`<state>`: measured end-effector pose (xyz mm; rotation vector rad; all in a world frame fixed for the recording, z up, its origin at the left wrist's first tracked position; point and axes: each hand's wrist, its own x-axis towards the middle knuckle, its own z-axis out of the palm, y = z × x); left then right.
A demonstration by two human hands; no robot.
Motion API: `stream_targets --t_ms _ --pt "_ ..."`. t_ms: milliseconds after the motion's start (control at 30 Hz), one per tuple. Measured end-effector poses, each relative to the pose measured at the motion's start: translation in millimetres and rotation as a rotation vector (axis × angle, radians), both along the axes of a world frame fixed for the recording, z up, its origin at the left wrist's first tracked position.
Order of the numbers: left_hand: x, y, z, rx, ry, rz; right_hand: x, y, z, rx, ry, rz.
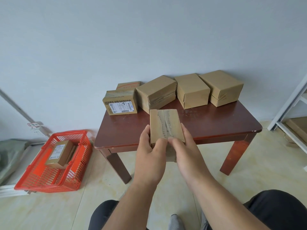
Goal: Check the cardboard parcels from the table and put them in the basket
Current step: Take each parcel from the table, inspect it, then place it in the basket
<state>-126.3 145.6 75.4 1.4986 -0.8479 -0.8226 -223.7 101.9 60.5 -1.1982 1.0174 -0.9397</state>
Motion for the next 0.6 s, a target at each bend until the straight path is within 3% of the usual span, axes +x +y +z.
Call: stream_targets --t_ms 333,600 --pt "-10.4 3.0 -1.0 -0.071 0.041 0.069 -1.2 -4.0 12.4 -0.036 0.041 -0.121" --pt "-6.0 -1.9 -5.0 -0.09 0.111 0.152 -6.5 5.6 5.4 -0.079 0.013 -0.084"
